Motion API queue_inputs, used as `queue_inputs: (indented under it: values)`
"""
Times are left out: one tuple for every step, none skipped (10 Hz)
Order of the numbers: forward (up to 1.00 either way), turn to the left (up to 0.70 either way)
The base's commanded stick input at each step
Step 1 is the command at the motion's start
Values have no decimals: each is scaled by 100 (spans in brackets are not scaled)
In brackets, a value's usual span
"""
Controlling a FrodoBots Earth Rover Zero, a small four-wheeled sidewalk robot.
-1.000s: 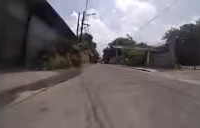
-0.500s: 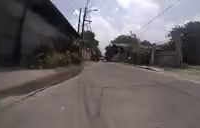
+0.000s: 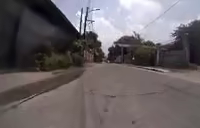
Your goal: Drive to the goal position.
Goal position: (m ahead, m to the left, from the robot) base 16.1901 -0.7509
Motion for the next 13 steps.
queue_inputs:
  values:
    - [100, 0]
    - [100, 0]
    - [100, -27]
    - [100, -40]
    - [100, -39]
    - [100, -34]
    - [100, 0]
    - [100, 0]
    - [100, 0]
    - [100, 1]
    - [100, 1]
    - [100, 0]
    - [100, 0]
